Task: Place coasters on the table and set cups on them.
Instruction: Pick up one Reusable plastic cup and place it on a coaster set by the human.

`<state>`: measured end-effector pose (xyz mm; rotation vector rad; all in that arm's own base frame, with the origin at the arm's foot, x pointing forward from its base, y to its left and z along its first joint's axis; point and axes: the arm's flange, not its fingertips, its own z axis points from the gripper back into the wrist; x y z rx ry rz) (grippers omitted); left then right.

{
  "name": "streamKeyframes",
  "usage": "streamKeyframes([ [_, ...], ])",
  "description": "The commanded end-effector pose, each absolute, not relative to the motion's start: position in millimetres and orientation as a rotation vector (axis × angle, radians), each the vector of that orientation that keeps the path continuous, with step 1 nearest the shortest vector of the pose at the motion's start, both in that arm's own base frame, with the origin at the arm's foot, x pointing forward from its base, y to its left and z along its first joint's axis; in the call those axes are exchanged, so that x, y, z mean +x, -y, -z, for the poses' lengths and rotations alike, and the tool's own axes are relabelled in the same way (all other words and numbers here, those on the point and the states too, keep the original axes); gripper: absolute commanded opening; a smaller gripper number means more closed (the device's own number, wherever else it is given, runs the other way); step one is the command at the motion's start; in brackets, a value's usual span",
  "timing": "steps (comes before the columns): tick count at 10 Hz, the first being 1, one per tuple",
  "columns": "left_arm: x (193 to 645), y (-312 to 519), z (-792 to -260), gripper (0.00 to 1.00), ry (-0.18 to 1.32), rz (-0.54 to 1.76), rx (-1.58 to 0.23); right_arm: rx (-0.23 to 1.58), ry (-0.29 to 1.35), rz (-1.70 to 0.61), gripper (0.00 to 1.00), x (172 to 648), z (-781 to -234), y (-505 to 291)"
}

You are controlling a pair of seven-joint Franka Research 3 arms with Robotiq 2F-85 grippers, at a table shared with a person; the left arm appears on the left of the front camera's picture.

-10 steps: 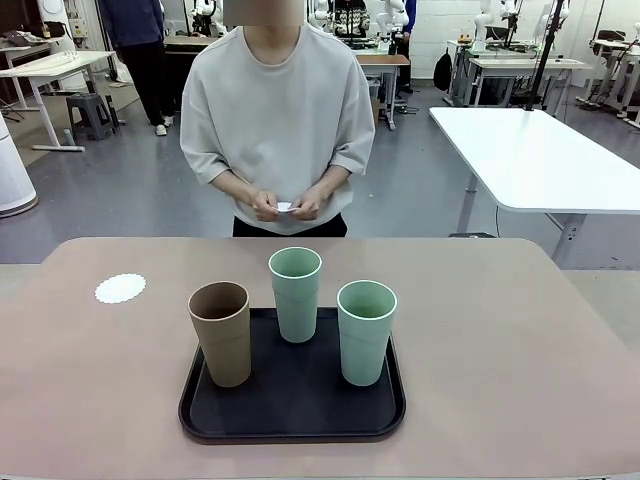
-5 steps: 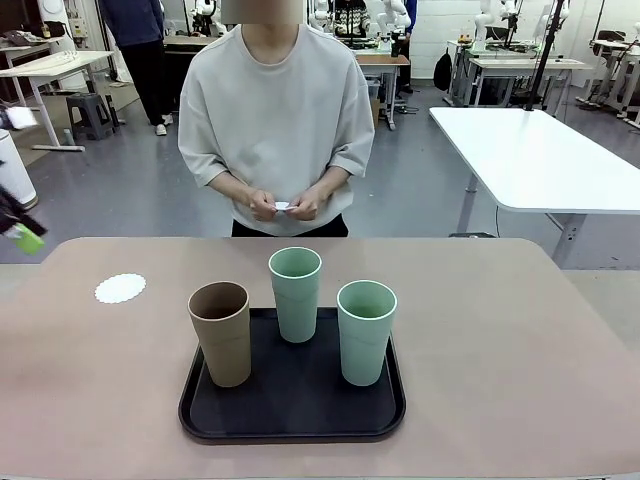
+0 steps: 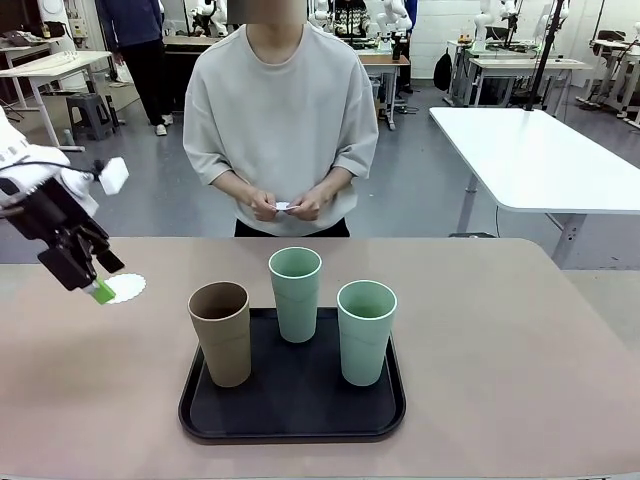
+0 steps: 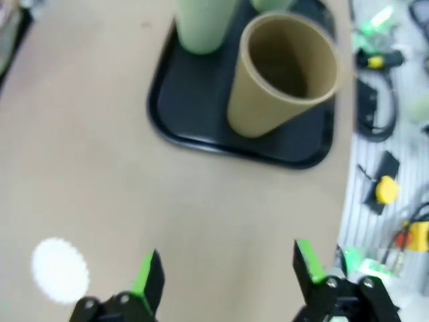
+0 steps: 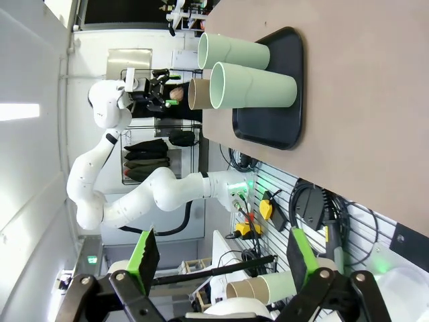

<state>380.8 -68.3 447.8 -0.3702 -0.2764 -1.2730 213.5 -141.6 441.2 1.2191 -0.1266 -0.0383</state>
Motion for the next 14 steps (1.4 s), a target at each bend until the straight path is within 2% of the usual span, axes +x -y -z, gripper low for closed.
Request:
streamKeyframes([
  [1,370,70,-444,1.00,0.266,1.344,-0.330,1.226,0.129,0.040,1.00,213,-441,142],
  [8,374,75,-443,1.00,0.261,1.308,-0.369,1.226,0.129,0.040,1.00,213,-441,142],
  [10,379,70,-428,1.00,0.445,1.445,-0.536,1.226,0.129,0.040,1.00,213,-441,142],
  [12,388,50,-415,1.00,0.660,1.478,-0.769,1.226,0.129,0.040,1.00,213,-441,142],
  [14,394,27,-401,1.00,0.859,1.457,-0.872,1.226,0.129,0.040,1.00,213,-441,142],
])
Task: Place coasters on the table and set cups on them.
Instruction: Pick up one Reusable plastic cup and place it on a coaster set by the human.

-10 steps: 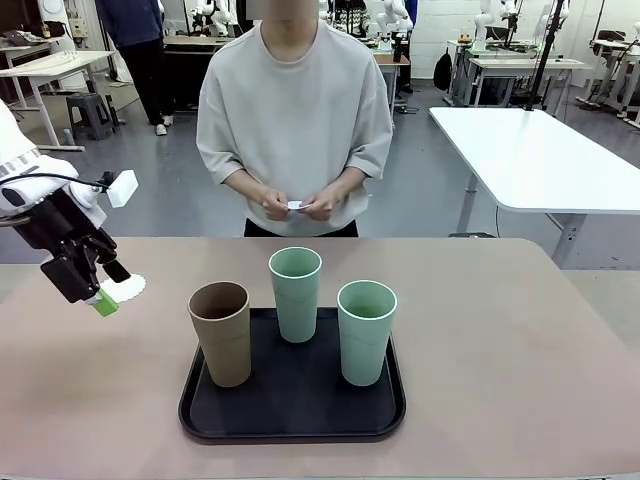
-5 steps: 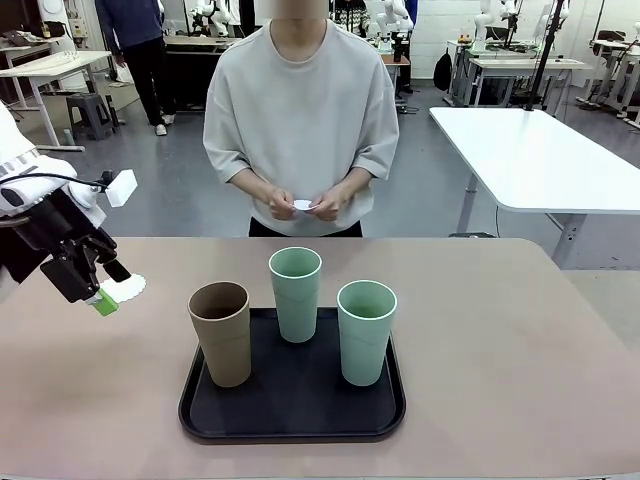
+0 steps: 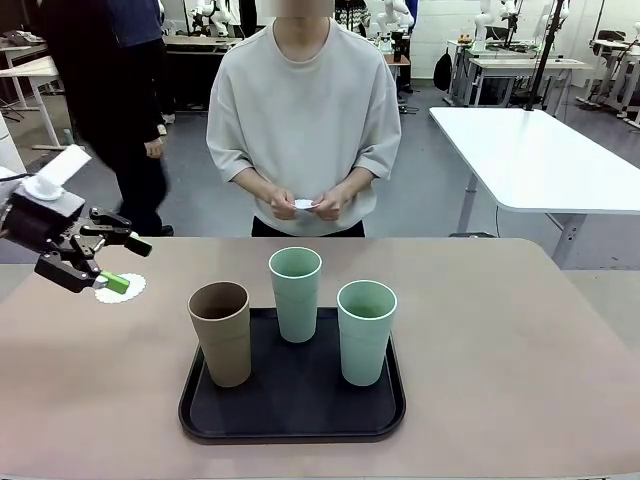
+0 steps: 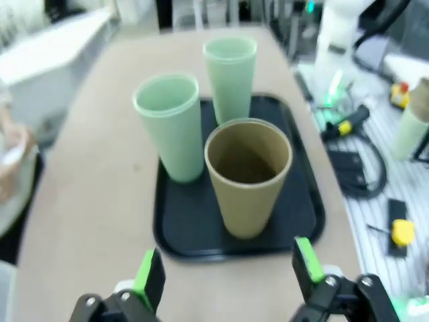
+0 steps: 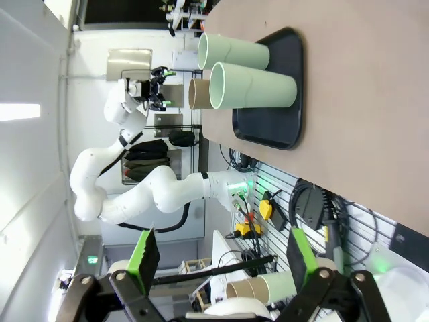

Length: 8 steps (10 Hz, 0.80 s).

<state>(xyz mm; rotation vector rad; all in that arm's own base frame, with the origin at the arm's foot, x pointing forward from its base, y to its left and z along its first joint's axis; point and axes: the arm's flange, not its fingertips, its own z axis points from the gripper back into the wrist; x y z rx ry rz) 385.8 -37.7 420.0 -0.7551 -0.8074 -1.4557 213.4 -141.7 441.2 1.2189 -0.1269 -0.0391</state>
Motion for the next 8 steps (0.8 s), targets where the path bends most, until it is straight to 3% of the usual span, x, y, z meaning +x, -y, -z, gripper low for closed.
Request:
streamKeyframes([
  [1,394,17,-392,1.00,0.941,1.483,-0.888,1.226,0.129,0.040,1.00,213,-441,142],
  [8,394,-11,-349,1.00,0.902,1.373,-0.933,1.226,0.129,0.040,1.00,213,-441,142],
])
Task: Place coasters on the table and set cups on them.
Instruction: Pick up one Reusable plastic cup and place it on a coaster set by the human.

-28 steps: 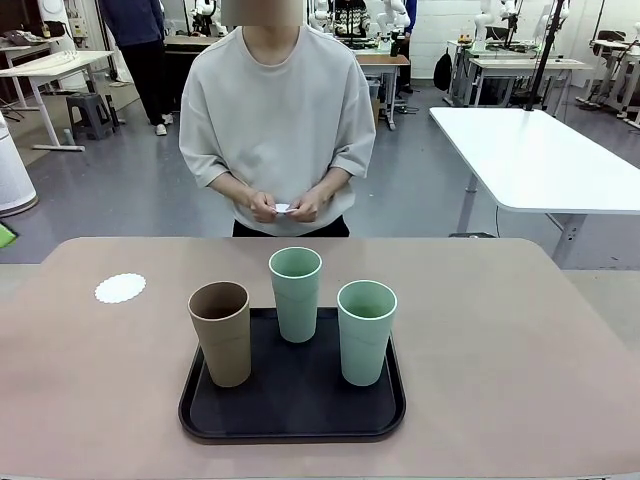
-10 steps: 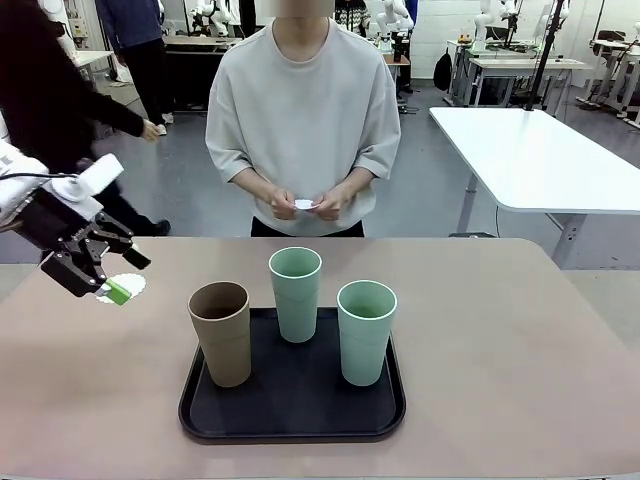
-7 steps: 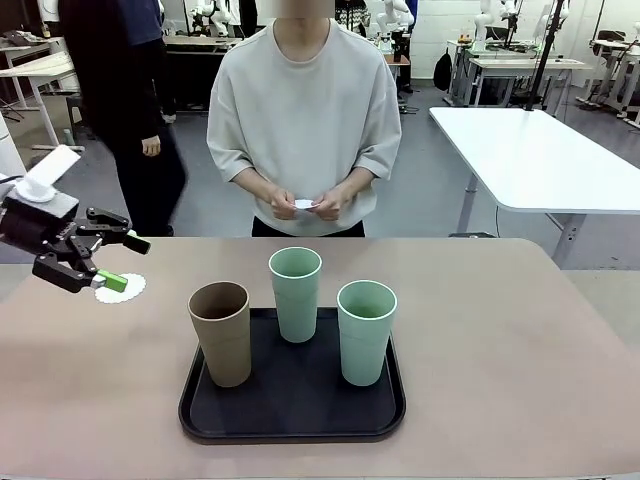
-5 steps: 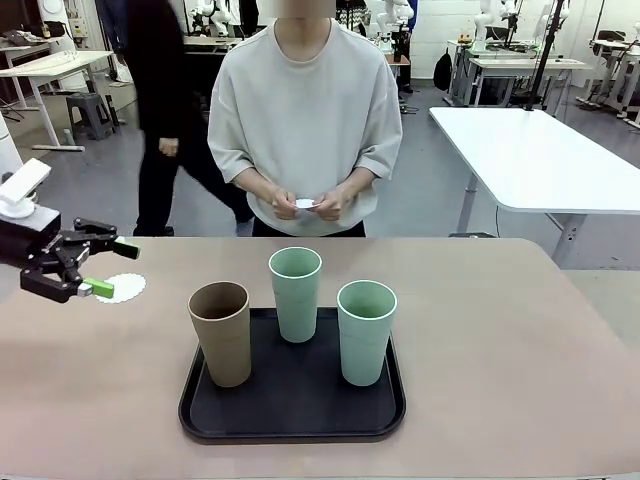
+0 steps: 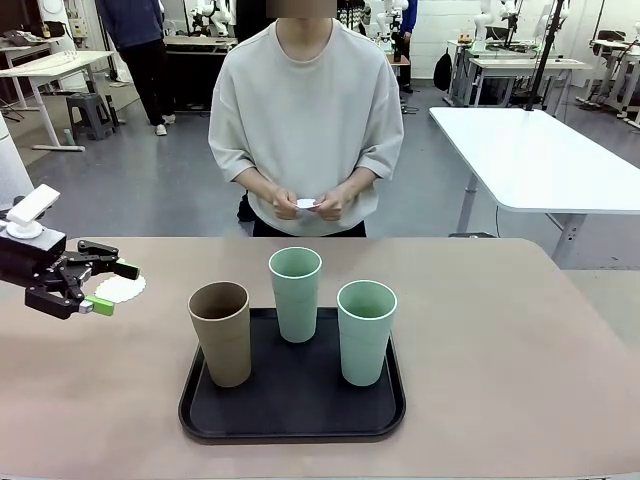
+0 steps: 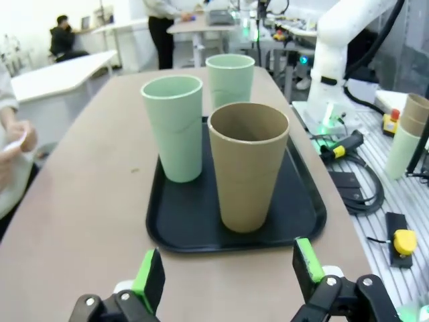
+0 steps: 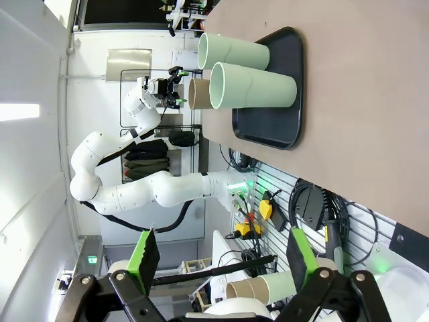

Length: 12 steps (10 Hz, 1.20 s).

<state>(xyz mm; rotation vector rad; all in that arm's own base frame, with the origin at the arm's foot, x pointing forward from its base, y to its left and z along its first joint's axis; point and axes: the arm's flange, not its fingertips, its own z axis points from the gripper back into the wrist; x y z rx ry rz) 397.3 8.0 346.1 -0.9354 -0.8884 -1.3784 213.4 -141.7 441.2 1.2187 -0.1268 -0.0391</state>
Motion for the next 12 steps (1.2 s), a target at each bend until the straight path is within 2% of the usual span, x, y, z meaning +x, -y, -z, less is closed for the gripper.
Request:
streamKeyframes([
  [1,394,-11,-349,1.00,0.902,1.373,-0.933,1.226,0.129,0.040,1.00,213,-441,142],
  [6,397,-11,-346,1.00,0.889,1.373,-0.928,1.226,0.129,0.040,1.00,213,-441,142],
  [9,397,1,-319,1.00,1.057,1.426,-0.970,1.226,0.129,0.040,1.00,213,-441,142],
  [12,396,21,-288,1.00,1.057,1.453,-1.028,1.226,0.129,0.040,1.00,213,-441,142],
])
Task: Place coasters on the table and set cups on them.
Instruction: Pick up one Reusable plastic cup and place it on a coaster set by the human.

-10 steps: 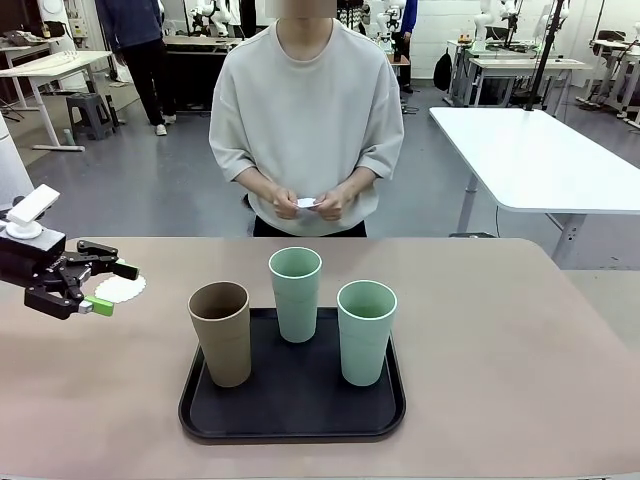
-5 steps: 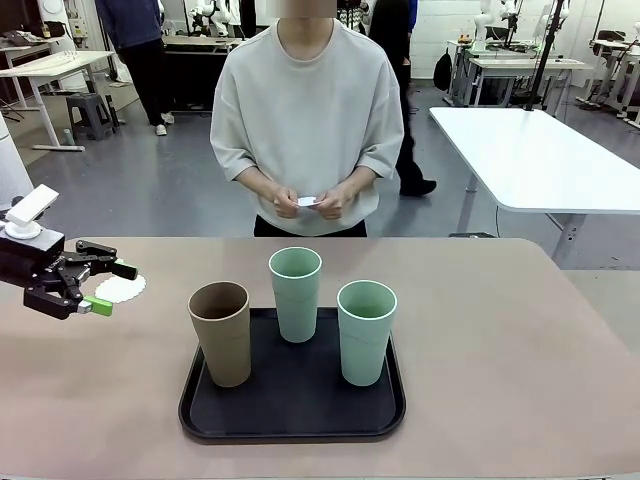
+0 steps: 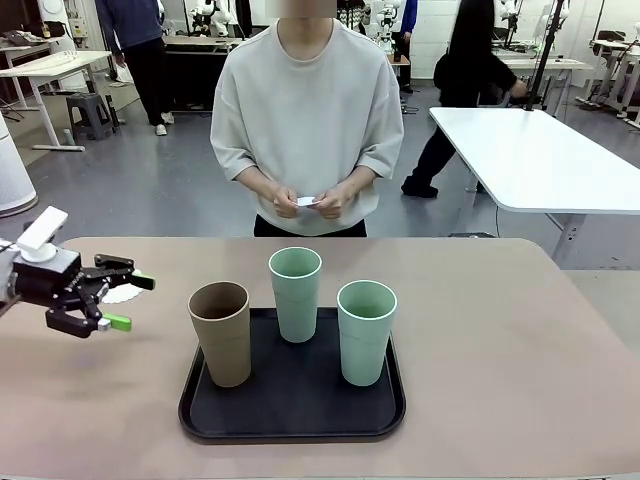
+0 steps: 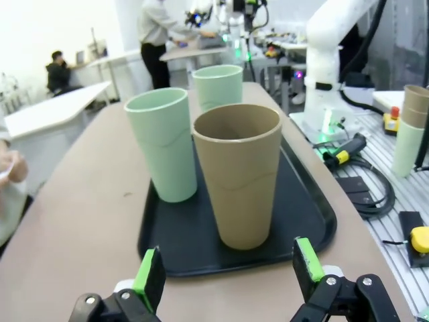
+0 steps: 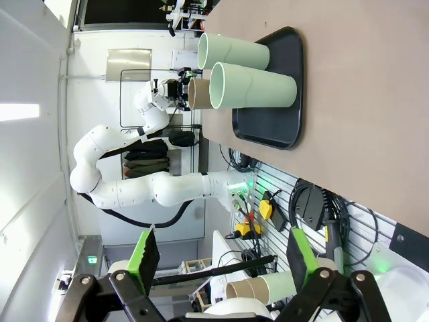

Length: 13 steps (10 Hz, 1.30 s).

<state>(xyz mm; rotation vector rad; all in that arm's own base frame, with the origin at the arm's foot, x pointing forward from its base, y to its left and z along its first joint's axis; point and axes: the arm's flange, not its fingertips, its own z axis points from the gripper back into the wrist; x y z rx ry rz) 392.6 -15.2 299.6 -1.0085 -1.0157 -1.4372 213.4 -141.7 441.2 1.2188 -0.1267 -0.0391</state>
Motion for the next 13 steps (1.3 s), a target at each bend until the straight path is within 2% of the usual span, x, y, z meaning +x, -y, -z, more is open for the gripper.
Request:
streamKeyframes([
  [1,399,27,-282,1.00,1.057,1.439,-1.047,1.226,0.129,0.040,1.00,213,-441,142],
  [5,408,50,-268,1.00,1.102,1.395,-1.091,1.226,0.129,0.040,1.00,213,-441,142],
  [13,412,87,-251,1.00,1.031,1.408,-1.130,1.226,0.129,0.040,1.00,213,-441,142],
])
